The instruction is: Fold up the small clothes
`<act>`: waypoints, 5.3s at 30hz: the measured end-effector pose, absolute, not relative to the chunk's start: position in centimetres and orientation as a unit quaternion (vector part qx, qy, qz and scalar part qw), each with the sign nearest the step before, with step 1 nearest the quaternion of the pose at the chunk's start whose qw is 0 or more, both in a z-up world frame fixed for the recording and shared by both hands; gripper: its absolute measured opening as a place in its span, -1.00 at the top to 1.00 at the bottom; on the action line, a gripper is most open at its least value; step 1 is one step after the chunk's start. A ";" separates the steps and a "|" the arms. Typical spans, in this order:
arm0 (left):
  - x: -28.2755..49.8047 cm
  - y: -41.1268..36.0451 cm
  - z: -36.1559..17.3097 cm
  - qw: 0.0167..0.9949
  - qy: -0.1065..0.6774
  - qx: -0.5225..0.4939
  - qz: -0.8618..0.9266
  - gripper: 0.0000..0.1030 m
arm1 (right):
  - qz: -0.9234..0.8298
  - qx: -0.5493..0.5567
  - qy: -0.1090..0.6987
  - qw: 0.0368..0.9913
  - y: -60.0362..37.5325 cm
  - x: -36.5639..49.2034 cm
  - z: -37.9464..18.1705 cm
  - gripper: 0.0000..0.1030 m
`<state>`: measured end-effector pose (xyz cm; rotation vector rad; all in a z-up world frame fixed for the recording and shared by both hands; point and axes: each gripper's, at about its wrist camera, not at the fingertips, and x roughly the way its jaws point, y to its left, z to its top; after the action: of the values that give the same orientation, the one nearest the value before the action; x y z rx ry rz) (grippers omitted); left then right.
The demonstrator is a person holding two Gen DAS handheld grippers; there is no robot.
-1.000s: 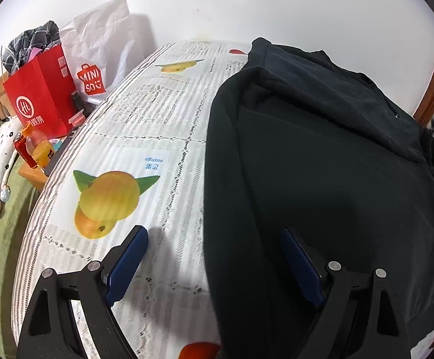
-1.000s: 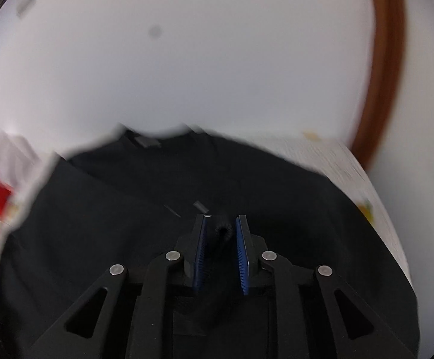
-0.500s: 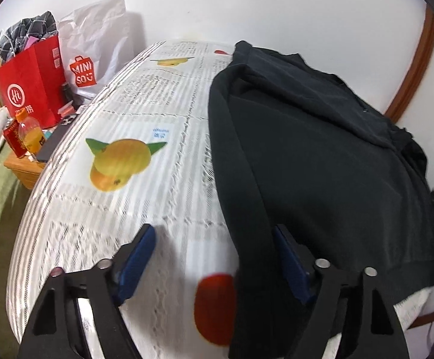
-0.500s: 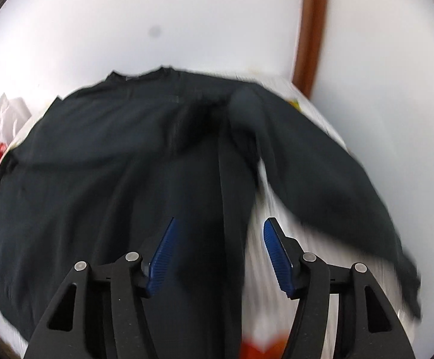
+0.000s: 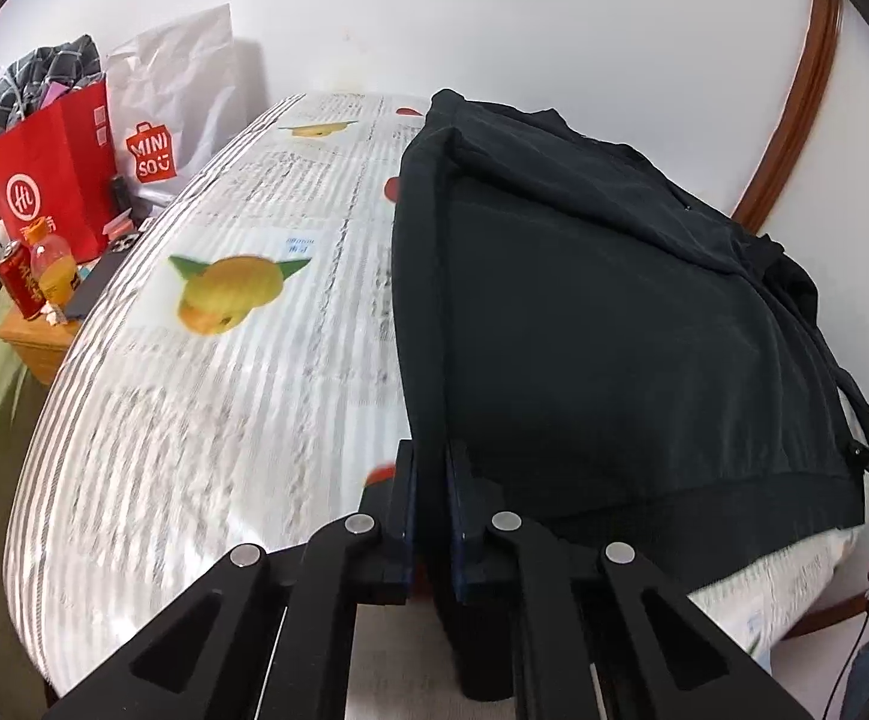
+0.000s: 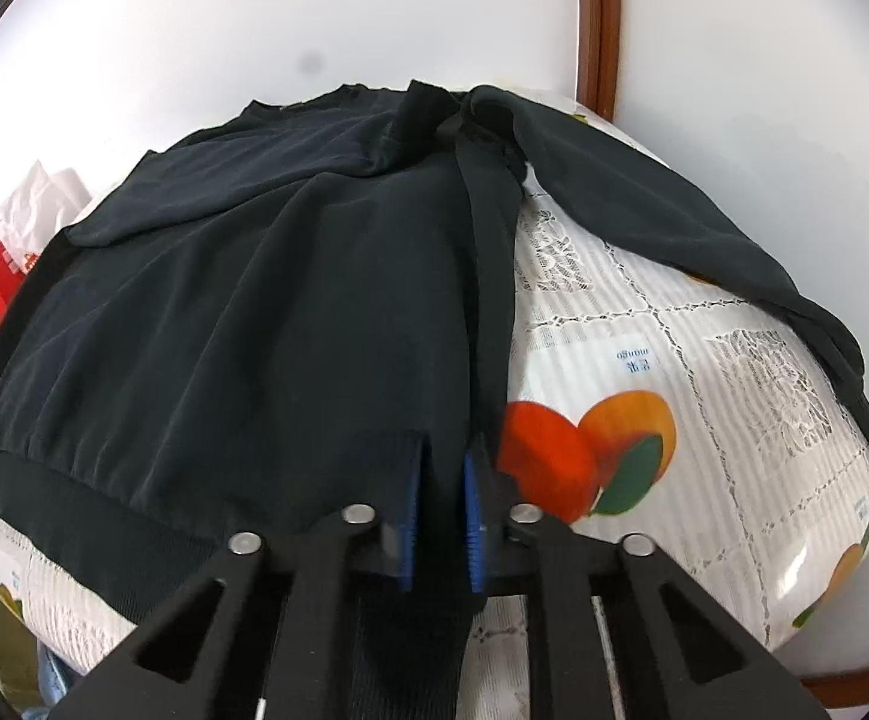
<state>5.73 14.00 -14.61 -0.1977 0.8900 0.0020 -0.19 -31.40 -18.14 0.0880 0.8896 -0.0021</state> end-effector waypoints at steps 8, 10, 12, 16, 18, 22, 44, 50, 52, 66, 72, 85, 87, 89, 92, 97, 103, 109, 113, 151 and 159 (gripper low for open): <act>3.4 14.2 -14.6 0.889 0.446 -0.101 0.001 0.77 | 0.025 0.003 0.437 0.899 -30.5 -0.9 -15.9 0.87; 3.6 14.3 -14.2 0.887 0.450 -0.103 0.001 0.76 | 0.025 -0.001 0.425 0.905 -30.4 -0.8 -14.6 0.84; 3.9 14.4 -13.6 0.887 0.450 -0.101 0.009 0.63 | 0.025 -0.005 0.409 0.912 -29.9 0.1 -12.8 0.72; 5.1 14.6 -12.1 0.896 0.435 -0.087 0.023 0.41 | 0.049 -0.009 0.383 0.922 -27.8 3.7 -9.9 0.30; 6.4 14.6 -11.2 0.899 0.429 -0.083 0.029 0.20 | 0.058 -0.019 0.374 0.925 -26.2 5.8 -8.7 0.22; 9.4 14.1 -9.9 0.905 0.418 -0.069 0.032 0.08 | 0.101 -0.026 0.364 0.926 -21.6 11.7 -7.0 0.10; 26.3 14.5 -13.0 0.899 0.437 -0.015 0.036 0.08 | 0.306 -0.067 0.422 0.851 7.7 42.9 -13.0 0.10; 26.6 15.3 -12.5 0.915 0.399 -0.059 0.014 0.76 | 0.343 -0.028 0.443 0.828 9.6 45.8 -14.8 0.82; 26.3 16.4 -12.5 0.916 0.391 -0.082 0.026 0.78 | 0.366 -0.019 0.394 0.843 9.4 45.0 -12.8 0.82; 26.8 19.4 -13.9 0.890 0.431 -0.146 0.041 0.67 | 0.315 -0.032 0.429 0.846 12.2 45.4 -14.5 0.61; 25.0 18.5 -13.1 0.888 0.438 -0.134 0.023 0.45 | 0.223 -0.104 0.388 0.888 2.0 37.4 -10.7 0.22; 19.6 15.4 -11.9 0.889 0.439 -0.132 -0.014 0.11 | -0.045 0.030 0.452 0.890 -27.9 27.8 -17.0 0.81; 19.0 15.2 -11.9 0.887 0.442 -0.134 -0.010 0.11 | -0.050 0.031 0.446 0.893 -28.0 27.2 -16.8 0.81; 18.4 15.0 -12.0 0.883 0.448 -0.140 -0.007 0.10 | -0.051 0.037 0.440 0.896 -27.8 26.8 -16.1 0.80; 17.3 14.8 -11.7 0.882 0.450 -0.139 -0.005 0.07 | -0.034 0.032 0.424 0.905 -27.0 24.8 -14.6 0.79; 15.7 14.1 -11.4 0.888 0.446 -0.114 0.006 -0.06 | -0.015 -0.002 0.396 0.918 -26.7 19.7 -12.3 0.55; 14.2 13.4 -11.6 0.889 0.445 -0.103 0.012 -0.14 | -0.169 -0.006 0.354 0.920 -35.0 12.8 -11.8 -0.28; 13.4 13.0 -12.2 0.887 0.451 -0.093 0.024 -0.16 | -0.237 0.017 0.410 0.881 -45.2 8.4 -14.9 -0.37; 12.9 12.5 -12.8 0.887 0.453 -0.090 0.027 -0.17 | -0.239 0.021 0.436 0.867 -48.5 7.2 -17.4 -0.38; 13.7 14.6 -15.6 0.893 0.441 -0.049 0.073 -0.33 | 0.088 -0.079 0.236 0.965 -9.7 23.6 -4.7 0.78; 12.9 14.8 -15.5 0.891 0.448 -0.046 0.062 -0.42 | 0.099 -0.136 0.338 0.926 -4.1 27.4 -14.2 0.54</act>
<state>12.86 14.77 -15.46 -0.0963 0.9298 0.1295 27.40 -4.09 -14.23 -0.2781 0.6922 0.2025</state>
